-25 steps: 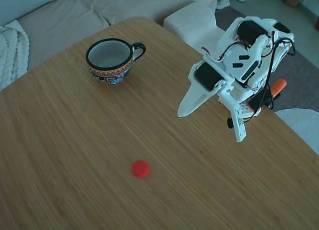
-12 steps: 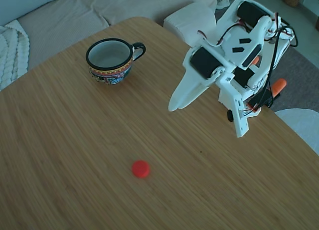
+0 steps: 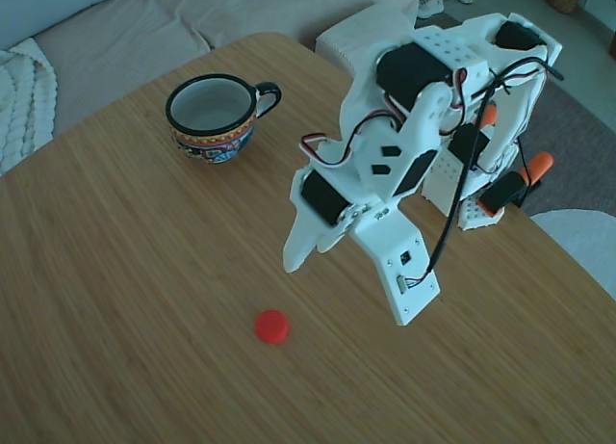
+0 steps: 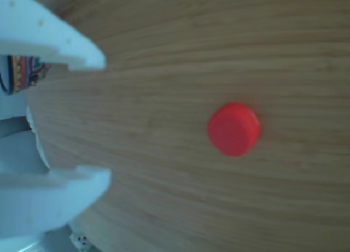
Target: Grasp a red cap and put it in the cup.
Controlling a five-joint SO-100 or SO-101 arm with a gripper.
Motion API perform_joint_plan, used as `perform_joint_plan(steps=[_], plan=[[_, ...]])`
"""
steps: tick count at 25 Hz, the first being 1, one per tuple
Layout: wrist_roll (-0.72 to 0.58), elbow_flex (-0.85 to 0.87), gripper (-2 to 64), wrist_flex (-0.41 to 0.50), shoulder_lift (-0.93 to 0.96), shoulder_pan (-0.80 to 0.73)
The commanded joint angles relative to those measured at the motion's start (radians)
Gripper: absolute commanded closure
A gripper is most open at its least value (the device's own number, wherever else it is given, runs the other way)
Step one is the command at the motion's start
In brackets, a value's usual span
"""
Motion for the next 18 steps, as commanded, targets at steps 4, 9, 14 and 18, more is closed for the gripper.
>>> perform_joint_plan(steps=[4,9,14,18], plan=[[-0.008,-0.143,34.1,0.002,-0.149,0.005],[-0.011,-0.239,31.2,0.015,-0.311,0.005],[-0.012,-0.350,30.7,0.060,-0.439,0.000],[-0.014,-0.433,29.1,0.104,-0.537,-0.006]])
